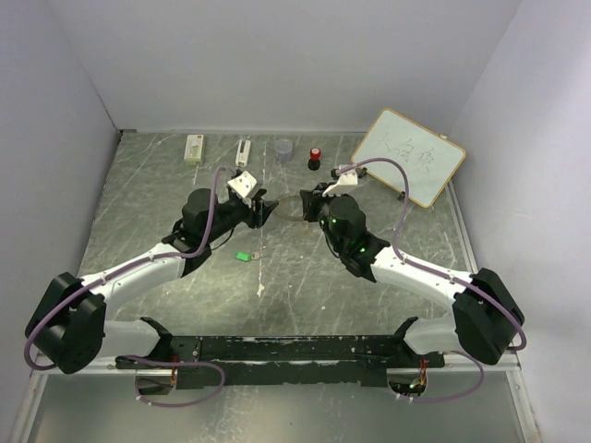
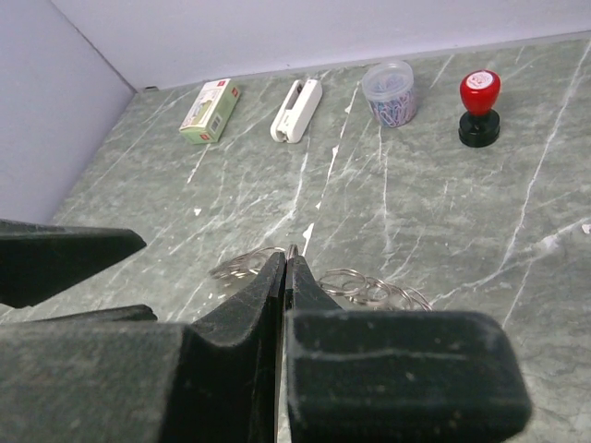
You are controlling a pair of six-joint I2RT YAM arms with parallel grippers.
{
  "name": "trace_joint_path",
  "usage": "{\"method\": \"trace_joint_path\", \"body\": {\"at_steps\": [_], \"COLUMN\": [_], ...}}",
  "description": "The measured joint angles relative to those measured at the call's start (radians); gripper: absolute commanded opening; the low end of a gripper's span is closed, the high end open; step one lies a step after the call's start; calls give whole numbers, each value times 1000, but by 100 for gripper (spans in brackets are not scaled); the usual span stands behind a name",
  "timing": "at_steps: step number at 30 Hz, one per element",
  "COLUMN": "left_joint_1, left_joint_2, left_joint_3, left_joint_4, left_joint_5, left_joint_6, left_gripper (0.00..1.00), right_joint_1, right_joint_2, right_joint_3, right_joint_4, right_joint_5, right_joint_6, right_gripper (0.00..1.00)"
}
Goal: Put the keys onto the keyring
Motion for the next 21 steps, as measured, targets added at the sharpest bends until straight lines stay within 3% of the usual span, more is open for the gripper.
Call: {"method": "trace_joint_path", "body": {"at_steps": [13,21], "left_joint_1": [0,-2], "left_joint_2": [-54,-94], "left_joint_3": [-134,-216], "left_joint_4": [-40,-177], "left_joint_5": [2,-7], "left_joint_6": [-88,-177], "left_gripper": [56,56], "right_joint_1": [0,-4], "right_joint_2": [-5,-7], "right_joint_3": [22,32], "right_joint_4": [-21,-37], "right_joint_5": [-9,-24], "right_joint_6": [5,5], "right_gripper": [0,0]}}
